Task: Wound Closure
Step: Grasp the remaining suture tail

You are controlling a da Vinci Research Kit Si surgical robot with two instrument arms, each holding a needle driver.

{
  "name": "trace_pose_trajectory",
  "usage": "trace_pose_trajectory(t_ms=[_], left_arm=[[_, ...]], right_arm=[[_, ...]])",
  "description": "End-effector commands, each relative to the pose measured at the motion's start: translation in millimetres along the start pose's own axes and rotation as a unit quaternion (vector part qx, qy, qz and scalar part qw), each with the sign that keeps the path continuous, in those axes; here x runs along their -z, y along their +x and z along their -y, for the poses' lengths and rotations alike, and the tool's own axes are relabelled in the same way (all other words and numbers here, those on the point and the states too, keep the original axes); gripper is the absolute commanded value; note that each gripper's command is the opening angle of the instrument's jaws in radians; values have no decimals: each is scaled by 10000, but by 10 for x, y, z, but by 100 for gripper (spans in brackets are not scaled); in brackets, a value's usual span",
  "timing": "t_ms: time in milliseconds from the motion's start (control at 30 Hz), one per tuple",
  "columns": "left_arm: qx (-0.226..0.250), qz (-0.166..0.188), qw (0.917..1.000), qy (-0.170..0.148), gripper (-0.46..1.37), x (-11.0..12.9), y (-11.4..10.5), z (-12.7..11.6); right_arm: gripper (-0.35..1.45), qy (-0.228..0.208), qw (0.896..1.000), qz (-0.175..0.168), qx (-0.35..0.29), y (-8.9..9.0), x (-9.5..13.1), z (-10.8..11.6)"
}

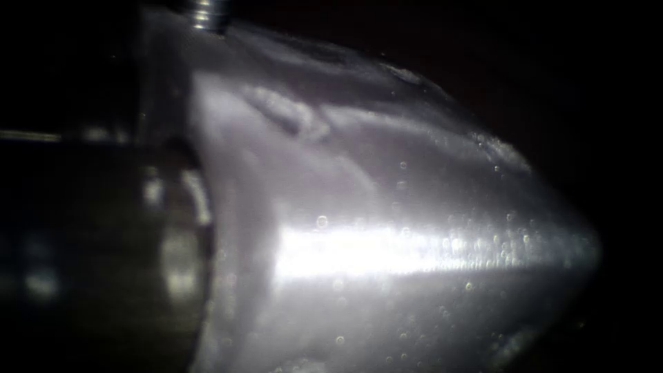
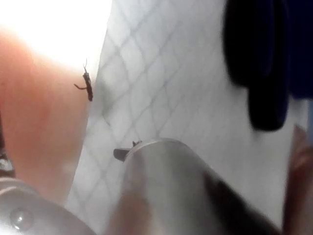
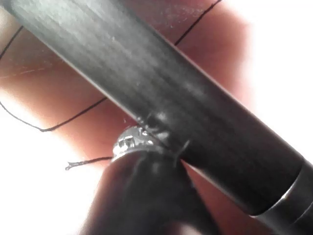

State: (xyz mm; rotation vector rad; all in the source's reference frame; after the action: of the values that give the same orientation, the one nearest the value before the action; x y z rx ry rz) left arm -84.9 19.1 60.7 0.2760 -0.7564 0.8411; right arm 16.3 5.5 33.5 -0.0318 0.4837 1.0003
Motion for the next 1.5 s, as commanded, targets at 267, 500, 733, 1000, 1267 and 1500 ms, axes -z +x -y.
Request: trace_pose_trajectory(t_ms=[267, 500, 733, 1000, 1267, 1500], left_arm=[[26, 0, 9997, -263, -35, 30, 29, 2], [183, -132, 9992, -339, -35, 51, 76, 17], [386, -291, 9981, -379, -35, 66, 130, 42], [611, -214, 9962, -591, -35, 84, 166, 66], [803, -203, 9924, -909, -35, 115, 187, 78], [1024, -283, 9873, -1181, -35, 151, 208, 86]], right_arm=[[70, -2, 10000, 1, 1, 0, 0, 0], [70, -2, 10000, 1, 1, 0, 0, 0], [70, -2, 10000, 1, 1, 0, 0, 0], [70, -2, 10000, 1, 1, 0, 0, 0], [70, -2, 10000, 1, 1, 0, 0, 0], [70, -2, 10000, 1, 1, 0, 0, 0]])
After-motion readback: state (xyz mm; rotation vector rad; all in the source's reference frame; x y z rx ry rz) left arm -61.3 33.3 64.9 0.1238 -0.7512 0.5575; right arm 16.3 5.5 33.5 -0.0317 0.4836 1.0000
